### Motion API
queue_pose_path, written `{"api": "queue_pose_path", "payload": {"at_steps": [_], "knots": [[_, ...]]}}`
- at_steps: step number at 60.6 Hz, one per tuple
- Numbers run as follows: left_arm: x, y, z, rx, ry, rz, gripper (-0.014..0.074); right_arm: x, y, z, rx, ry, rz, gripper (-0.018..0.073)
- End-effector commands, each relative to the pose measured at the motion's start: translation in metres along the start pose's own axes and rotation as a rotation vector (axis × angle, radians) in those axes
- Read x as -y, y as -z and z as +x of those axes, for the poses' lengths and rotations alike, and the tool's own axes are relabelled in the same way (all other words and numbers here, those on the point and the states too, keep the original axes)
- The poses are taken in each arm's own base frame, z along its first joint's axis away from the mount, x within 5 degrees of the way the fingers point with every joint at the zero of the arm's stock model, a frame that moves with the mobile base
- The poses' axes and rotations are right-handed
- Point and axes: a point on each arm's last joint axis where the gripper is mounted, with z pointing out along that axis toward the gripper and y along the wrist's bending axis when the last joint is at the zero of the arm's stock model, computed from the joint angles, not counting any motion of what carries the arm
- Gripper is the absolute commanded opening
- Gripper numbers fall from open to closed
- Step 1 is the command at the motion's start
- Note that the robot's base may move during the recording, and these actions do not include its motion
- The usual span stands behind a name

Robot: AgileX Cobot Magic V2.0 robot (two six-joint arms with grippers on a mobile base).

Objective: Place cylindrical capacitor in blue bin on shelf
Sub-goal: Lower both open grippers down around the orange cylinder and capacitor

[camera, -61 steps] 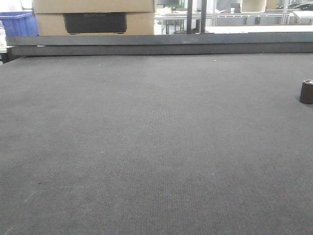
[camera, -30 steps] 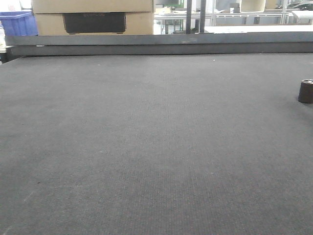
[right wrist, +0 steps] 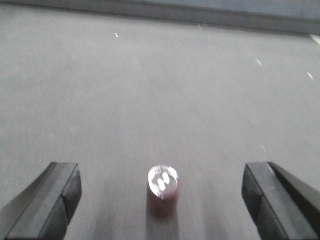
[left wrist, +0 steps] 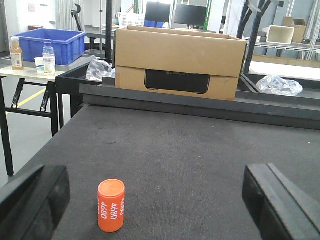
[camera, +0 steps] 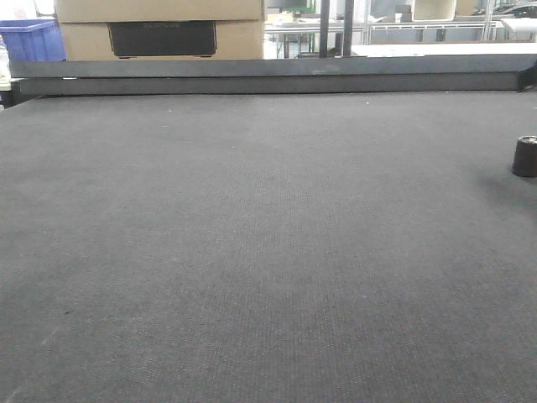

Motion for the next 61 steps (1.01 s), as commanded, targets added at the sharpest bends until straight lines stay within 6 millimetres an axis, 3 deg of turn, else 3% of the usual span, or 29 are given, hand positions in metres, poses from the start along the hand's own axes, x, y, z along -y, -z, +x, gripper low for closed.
{"api": "queue_pose_path", "payload": {"at_steps": [1,18,47,52,61], "knots": [[0.001,0.000,-0.003,0.016,0.010,0.008,0.0610,0.001,-0.014,0.006,0.105,-0.001,0.015,0.0547],[0.001,0.000,-0.003,0.016,0.010,0.008,0.0610,0.004,-0.050,0.046,0.067,-0.037,0.067,0.0547],[0.001,0.000,-0.002,0.000,0.010,0.007,0.0610,0.003,-0.089,0.072,0.020,-0.040,0.074,0.0544],[0.001,0.000,-0.002,-0.001,0.010,0.007,0.0610,0.004,-0.093,0.073,0.016,-0.047,0.082,0.0504],[0.001,0.000,-0.002,-0.001,0.010,0.007,0.0610,0.006,-0.096,0.073,0.013,-0.054,0.092,0.0316]]}}
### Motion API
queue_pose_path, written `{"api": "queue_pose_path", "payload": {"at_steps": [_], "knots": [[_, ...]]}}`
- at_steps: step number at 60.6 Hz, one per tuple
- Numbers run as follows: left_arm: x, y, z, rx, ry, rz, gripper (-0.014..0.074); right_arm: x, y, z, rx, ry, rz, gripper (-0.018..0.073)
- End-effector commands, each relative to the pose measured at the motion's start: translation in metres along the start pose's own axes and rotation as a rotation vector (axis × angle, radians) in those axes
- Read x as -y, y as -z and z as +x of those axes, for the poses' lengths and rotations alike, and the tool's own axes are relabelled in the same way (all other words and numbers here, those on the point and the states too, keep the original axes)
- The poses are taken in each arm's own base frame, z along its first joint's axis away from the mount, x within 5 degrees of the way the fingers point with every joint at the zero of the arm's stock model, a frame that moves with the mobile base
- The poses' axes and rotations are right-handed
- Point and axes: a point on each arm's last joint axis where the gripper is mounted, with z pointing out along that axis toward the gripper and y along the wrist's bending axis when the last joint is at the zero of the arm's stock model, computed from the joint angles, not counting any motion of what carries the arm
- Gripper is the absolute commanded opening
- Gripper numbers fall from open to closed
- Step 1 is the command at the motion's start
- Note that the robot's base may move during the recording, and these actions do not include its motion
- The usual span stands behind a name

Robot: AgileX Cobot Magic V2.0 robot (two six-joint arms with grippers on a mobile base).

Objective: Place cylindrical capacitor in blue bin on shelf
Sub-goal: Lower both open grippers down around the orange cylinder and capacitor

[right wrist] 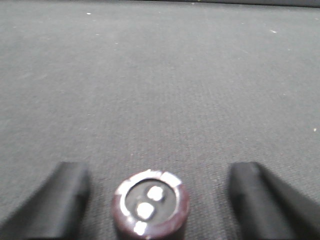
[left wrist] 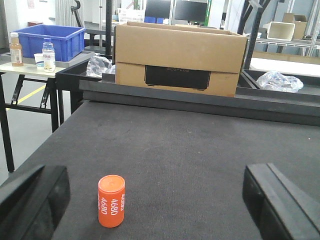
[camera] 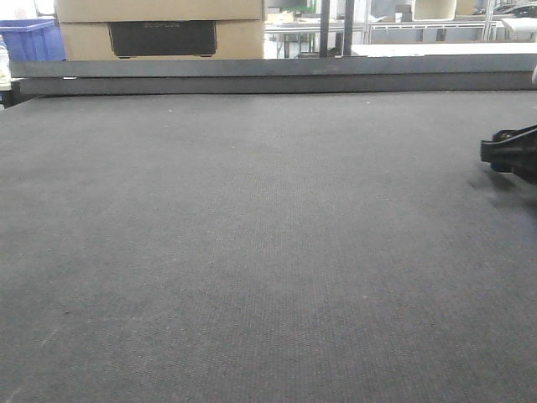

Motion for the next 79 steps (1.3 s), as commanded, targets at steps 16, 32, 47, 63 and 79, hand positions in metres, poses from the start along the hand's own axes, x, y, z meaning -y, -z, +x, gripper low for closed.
{"api": "queue_pose_path", "payload": {"at_steps": [16,32,47,63,79], "knots": [[0.001,0.000,-0.003,0.011,0.006,0.007,0.0610,0.009,-0.002,-0.002,0.008,-0.008,0.030,0.0039],[-0.005,-0.037,0.019,-0.061,-0.064,-0.038,0.0610,0.010,0.021,-0.061,0.127,-0.019,0.021,0.0002],[-0.015,-0.100,0.051,-0.144,-0.054,-0.070,0.0610,0.011,0.064,-0.123,0.167,-0.027,-0.004,0.0002],[-0.027,-0.174,0.111,-0.194,0.014,-0.105,0.0610,0.012,0.108,-0.159,0.156,-0.036,-0.024,0.0002],[-0.035,-0.235,0.157,-0.252,0.027,-0.130,0.0610,0.013,0.134,-0.179,0.208,-0.037,-0.030,0.0002]]}}
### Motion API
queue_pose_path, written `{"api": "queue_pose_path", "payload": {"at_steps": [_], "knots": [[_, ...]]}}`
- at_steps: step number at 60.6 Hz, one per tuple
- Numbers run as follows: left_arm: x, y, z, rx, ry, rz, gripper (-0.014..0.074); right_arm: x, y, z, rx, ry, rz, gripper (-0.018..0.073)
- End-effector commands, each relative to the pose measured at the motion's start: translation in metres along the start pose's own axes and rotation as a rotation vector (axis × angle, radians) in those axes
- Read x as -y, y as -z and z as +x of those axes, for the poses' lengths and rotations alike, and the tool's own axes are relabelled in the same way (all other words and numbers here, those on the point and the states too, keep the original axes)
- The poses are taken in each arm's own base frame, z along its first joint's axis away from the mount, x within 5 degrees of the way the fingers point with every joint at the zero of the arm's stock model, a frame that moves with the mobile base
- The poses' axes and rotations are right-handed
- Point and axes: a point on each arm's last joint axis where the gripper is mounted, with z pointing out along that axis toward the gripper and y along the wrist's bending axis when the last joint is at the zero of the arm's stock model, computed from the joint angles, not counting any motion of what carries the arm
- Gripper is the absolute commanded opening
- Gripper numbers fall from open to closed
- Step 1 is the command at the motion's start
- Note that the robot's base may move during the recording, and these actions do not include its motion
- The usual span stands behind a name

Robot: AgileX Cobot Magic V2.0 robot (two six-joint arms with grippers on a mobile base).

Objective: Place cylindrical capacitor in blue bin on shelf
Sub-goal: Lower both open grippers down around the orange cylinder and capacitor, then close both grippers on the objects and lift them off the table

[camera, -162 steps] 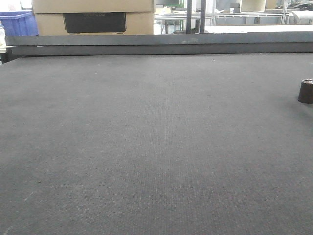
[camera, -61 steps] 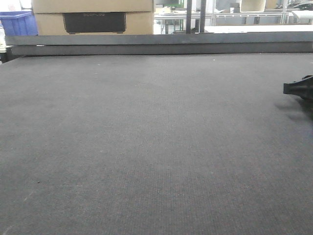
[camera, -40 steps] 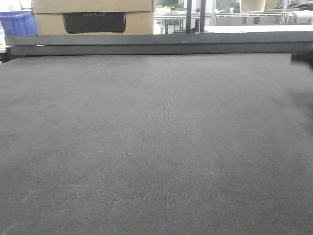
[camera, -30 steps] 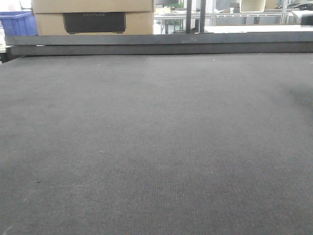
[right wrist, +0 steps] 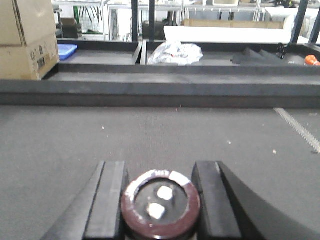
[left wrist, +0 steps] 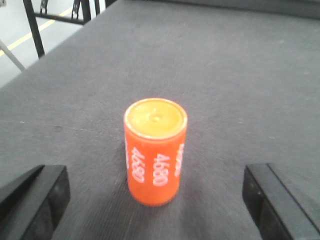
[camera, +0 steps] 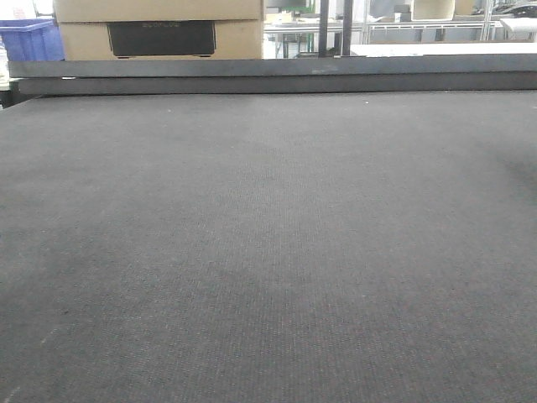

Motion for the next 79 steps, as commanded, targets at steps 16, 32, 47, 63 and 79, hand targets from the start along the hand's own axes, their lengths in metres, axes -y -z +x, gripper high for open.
{"api": "queue_pose_path", "payload": {"at_steps": [16,32,47,63,79], "knots": [[-0.002,-0.065,0.005,0.012,0.029,-0.025,0.0610,0.001,0.008,-0.010,0.033,0.011,0.000,0.0002],[-0.002,-0.090,0.013,-0.009,0.033,-0.030,0.0603,0.001,0.008,-0.008,0.010,0.015,-0.003,0.0002],[-0.002,-0.089,0.013,-0.043,0.035,-0.030,0.0236,0.000,0.009,-0.003,-0.045,0.016,-0.007,0.0002],[0.002,-0.068,-0.016,-0.079,0.030,-0.013,-0.0111,-0.001,0.015,0.002,-0.204,0.015,-0.022,0.0002],[0.008,-0.014,-0.077,-0.155,-0.026,0.019,-0.0111,-0.005,0.020,-0.019,-0.418,0.016,-0.052,0.0002]]}}
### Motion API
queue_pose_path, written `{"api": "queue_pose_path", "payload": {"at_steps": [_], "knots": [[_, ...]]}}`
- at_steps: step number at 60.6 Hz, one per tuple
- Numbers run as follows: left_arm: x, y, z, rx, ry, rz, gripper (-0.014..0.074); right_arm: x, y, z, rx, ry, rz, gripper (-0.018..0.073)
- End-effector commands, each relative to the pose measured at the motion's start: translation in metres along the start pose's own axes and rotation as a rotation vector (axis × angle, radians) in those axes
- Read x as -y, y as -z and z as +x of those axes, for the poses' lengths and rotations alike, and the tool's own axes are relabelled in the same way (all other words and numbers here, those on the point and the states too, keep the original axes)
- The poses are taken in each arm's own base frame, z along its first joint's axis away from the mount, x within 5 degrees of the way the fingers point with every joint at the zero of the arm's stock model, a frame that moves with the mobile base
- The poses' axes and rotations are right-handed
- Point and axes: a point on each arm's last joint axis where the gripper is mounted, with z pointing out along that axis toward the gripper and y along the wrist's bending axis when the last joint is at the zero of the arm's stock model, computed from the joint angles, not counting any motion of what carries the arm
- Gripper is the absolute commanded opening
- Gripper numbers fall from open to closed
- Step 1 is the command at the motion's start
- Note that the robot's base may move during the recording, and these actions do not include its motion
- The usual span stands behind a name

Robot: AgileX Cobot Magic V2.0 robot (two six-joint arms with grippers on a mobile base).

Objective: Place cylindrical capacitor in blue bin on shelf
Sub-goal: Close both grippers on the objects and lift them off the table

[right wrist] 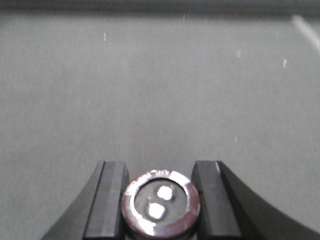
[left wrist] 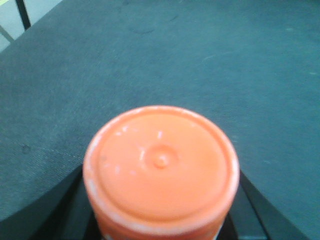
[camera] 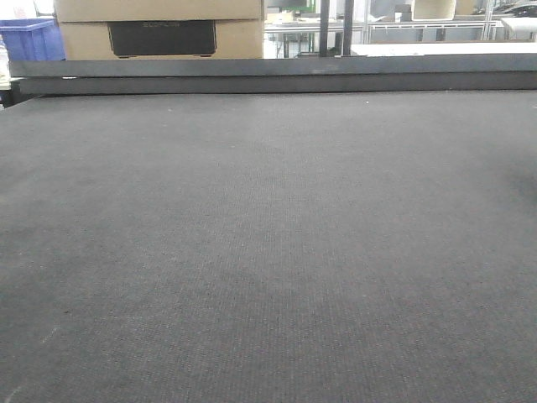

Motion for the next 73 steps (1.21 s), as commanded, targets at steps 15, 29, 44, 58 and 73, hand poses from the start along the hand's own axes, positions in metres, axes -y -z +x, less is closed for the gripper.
{"api": "queue_pose_path", "payload": {"at_steps": [15,29,44,58,73], "knots": [[0.019,0.094,-0.068,-0.044,-0.125,0.037,-0.0111,-0.002,0.036,-0.021,-0.058,0.015,-0.014,0.0002],[0.039,0.158,-0.085,-0.029,-0.170,0.111,-0.0111,-0.004,0.073,-0.015,-0.074,0.020,-0.024,0.0002],[0.033,0.214,-0.080,-0.062,-0.177,0.117,-0.0111,-0.014,0.114,-0.013,-0.045,0.085,-0.077,0.0002],[0.026,0.254,-0.076,-0.034,-0.170,0.115,-0.0111,-0.022,0.154,-0.014,0.057,0.114,-0.132,0.0002],[0.025,0.264,-0.076,-0.012,-0.169,0.119,-0.0111,-0.023,0.190,-0.032,0.172,0.097,-0.162,0.0002]]}}
